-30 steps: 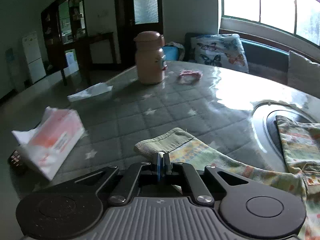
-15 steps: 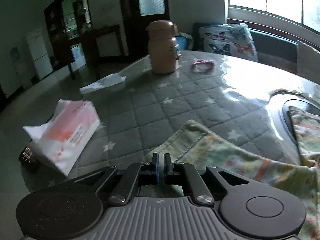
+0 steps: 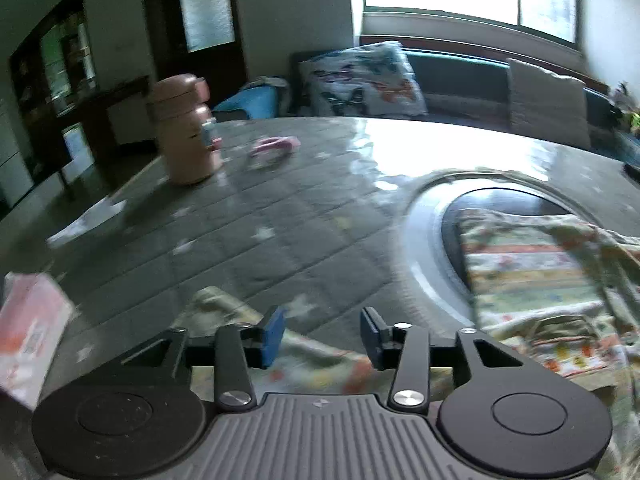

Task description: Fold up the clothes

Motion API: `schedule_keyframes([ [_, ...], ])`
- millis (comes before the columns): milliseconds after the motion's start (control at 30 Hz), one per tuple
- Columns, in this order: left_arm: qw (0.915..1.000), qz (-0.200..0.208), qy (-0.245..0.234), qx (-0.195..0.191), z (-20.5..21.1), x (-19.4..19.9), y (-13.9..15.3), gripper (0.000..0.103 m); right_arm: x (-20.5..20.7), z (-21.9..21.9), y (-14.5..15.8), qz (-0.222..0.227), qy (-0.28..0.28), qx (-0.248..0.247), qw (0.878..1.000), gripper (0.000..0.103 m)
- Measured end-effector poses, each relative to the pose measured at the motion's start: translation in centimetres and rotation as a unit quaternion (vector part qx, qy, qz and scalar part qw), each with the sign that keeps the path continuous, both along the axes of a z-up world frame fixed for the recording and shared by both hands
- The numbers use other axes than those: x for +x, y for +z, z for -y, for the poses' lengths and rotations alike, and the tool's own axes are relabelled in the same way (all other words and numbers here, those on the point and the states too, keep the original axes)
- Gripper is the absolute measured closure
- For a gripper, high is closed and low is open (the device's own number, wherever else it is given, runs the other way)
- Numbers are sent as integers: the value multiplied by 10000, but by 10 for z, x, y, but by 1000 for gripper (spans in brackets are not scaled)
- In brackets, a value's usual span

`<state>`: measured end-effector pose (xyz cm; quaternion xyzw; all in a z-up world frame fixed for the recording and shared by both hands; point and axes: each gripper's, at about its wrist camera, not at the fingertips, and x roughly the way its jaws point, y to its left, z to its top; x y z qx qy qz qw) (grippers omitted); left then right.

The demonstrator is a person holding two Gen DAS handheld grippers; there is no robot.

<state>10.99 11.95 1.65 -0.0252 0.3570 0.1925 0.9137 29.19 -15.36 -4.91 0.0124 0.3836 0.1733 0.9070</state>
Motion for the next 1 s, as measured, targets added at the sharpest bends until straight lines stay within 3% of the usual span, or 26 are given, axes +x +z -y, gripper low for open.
schedule_keyframes([
  [433, 9935, -94, -1132, 38, 76, 49, -8, 22, 62, 4, -30, -474, -333, 266, 9980, 74],
  [600, 9858, -117, -1675, 66, 110, 65, -11, 18, 72, 2, -31, -467, -363, 252, 9979, 98],
  [867, 9715, -219, -2356, 176, 156, 82, -21, 18, 82, -11, -13, 144, -288, -64, 9995, 101],
  [1000, 9679, -314, -2479, 259, 170, 88, -33, 18, 94, -16, -27, 6, -320, -177, 9993, 101],
])
